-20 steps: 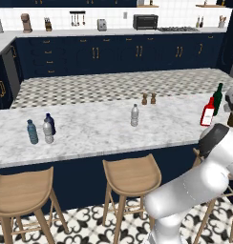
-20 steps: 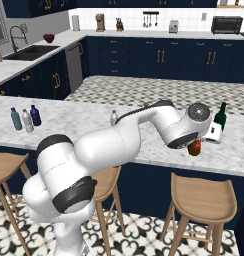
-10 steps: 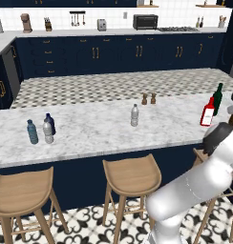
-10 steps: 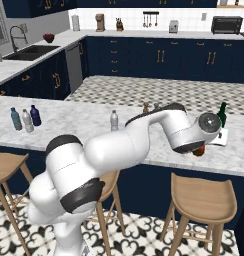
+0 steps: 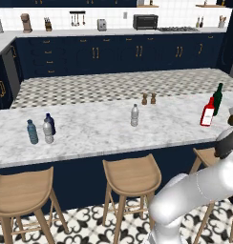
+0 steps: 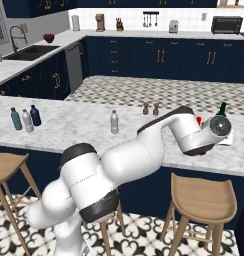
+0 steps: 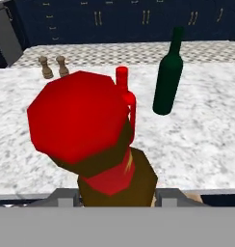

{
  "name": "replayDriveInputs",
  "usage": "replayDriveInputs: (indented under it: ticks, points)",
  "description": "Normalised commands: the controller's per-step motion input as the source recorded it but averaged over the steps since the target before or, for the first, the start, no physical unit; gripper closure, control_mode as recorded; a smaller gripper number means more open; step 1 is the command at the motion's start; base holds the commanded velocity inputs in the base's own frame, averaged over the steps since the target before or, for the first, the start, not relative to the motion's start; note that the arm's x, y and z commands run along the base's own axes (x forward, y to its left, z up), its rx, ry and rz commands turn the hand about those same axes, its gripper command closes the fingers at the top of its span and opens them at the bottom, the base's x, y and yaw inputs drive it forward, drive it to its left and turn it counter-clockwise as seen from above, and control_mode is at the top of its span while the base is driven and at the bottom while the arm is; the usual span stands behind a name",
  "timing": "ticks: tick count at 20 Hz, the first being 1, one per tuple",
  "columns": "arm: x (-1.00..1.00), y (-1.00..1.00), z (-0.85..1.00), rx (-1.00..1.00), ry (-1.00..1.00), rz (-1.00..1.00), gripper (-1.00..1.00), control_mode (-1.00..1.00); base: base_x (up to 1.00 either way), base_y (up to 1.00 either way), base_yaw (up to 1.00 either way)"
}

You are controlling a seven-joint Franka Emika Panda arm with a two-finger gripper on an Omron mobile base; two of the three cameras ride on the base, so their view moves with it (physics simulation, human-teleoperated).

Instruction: Move the plastic bottles in the middle to the plastics group, and the glass bottles in the middle to the glass group.

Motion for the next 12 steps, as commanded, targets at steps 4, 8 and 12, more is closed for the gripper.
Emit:
replayDriveInputs:
  ticks: [4, 8, 12]
  points:
    - [0.00, -0.25, -0.01, 0.00, -0.08, 0.11, 1.00, -1.00, 0.00, 0.00, 0.00]
    - [0.21, -0.15, -0.03, 0.00, 0.00, 0.07, 1.00, -1.00, 0.00, 0.00, 0.00]
    - [0.33, -0.25, -0.08, 0.00, 0.00, 0.04, 1.00, -1.00, 0.00, 0.00, 0.00]
